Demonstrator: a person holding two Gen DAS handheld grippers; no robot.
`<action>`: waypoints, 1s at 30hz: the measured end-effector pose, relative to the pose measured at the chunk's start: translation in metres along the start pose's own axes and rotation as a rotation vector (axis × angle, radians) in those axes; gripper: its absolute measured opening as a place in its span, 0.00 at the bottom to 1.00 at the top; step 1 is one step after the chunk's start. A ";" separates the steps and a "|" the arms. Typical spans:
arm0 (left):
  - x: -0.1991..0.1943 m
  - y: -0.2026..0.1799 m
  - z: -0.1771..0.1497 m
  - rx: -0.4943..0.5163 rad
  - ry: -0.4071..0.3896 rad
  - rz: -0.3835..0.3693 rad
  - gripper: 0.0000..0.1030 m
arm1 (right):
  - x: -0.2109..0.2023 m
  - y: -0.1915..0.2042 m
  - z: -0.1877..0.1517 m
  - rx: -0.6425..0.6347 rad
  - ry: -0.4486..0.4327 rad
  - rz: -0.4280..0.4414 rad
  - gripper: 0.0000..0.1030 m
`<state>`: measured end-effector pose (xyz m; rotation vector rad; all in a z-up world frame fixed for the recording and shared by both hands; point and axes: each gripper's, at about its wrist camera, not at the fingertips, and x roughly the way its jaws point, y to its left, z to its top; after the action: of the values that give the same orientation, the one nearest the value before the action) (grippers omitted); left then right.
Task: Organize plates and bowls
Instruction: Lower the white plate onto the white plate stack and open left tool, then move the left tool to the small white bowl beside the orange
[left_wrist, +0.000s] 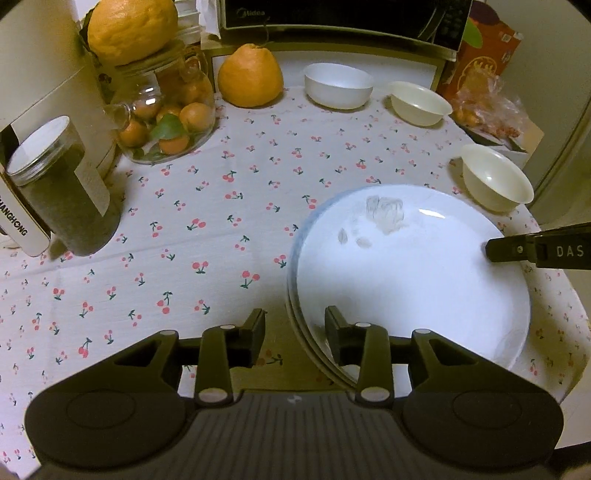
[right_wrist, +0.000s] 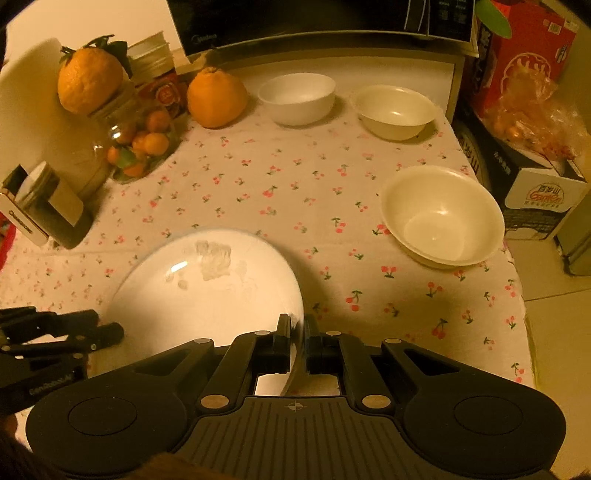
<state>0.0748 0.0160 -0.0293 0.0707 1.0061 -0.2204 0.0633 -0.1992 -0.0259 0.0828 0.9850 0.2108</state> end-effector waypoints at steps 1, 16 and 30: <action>0.001 0.000 0.000 0.002 0.004 -0.001 0.33 | 0.000 0.000 0.000 -0.002 0.000 0.000 0.07; 0.004 0.001 -0.002 -0.006 0.027 -0.017 0.51 | 0.001 0.000 0.000 -0.002 0.010 0.008 0.11; 0.005 0.005 0.002 -0.051 0.046 -0.087 0.94 | 0.002 0.009 -0.003 -0.020 0.015 0.070 0.67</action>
<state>0.0799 0.0197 -0.0322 -0.0144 1.0615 -0.2729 0.0605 -0.1901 -0.0275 0.0981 0.9953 0.2861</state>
